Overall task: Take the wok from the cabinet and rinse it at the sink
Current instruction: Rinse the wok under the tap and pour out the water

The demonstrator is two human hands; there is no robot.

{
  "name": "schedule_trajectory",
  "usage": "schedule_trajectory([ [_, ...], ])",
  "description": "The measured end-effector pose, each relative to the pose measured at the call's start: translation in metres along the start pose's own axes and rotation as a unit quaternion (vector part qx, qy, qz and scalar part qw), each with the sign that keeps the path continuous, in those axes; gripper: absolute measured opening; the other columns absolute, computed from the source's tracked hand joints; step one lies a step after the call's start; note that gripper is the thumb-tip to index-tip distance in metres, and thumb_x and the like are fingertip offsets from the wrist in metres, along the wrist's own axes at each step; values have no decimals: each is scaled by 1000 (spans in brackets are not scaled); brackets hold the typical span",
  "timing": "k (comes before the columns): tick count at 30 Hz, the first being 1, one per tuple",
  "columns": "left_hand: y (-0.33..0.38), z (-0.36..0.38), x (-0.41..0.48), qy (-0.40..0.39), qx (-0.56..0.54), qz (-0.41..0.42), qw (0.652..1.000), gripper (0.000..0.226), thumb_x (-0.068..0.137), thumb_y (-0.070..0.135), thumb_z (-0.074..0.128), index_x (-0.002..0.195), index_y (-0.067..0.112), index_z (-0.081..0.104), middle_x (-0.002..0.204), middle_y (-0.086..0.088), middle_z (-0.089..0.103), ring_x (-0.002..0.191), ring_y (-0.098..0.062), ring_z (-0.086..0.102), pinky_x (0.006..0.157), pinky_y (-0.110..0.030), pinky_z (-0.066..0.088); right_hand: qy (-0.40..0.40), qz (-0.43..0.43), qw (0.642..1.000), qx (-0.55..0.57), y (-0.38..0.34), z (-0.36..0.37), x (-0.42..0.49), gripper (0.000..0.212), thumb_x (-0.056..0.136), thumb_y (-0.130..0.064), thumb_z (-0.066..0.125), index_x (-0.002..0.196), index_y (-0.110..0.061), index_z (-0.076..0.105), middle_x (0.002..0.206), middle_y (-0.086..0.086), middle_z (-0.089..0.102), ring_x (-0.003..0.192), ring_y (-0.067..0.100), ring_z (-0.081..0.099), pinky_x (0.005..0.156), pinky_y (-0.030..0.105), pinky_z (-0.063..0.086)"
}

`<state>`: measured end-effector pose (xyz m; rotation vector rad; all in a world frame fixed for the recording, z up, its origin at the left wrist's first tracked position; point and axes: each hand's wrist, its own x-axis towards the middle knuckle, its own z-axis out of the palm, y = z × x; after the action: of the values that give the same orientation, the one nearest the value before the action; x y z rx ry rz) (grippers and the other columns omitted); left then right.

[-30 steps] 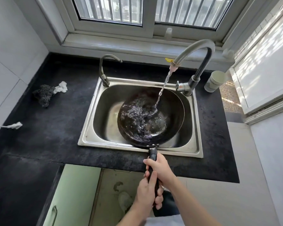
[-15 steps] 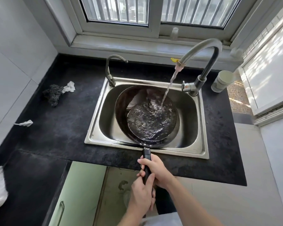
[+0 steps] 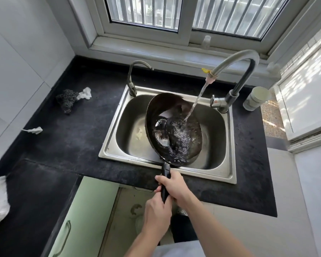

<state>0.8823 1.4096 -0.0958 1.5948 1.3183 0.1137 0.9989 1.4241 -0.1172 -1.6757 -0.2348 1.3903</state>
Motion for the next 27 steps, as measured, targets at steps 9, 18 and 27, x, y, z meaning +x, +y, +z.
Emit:
schedule_trajectory([
  [9, 1, -18, -9, -72, -173, -65, 980, 37, 99, 47, 39, 120, 19, 50, 65, 8, 50, 48, -10, 42, 46, -28, 32, -118, -54, 991, 36, -6, 5, -1, 16, 89, -6, 66, 98, -4, 53, 62, 3, 60, 55, 21, 64, 71, 40, 59],
  [18, 12, -30, -19, -183, -600, -201, 753, 35, 83, 36, 62, 102, 8, 53, 63, -1, 44, 40, -5, 37, 33, -15, 32, -179, -76, 980, 37, -15, 11, -4, 10, 92, -7, 67, 94, -4, 58, 73, 6, 64, 67, 23, 69, 83, 44, 57],
  [27, 23, -26, -14, -156, -533, -119, 823, 44, 82, 44, 60, 98, 4, 49, 59, -5, 45, 26, -5, 31, 26, -11, 19, -198, -28, 979, 29, -28, 1, -7, 27, 89, -22, 71, 106, -5, 60, 83, 7, 71, 69, 26, 71, 74, 40, 55],
])
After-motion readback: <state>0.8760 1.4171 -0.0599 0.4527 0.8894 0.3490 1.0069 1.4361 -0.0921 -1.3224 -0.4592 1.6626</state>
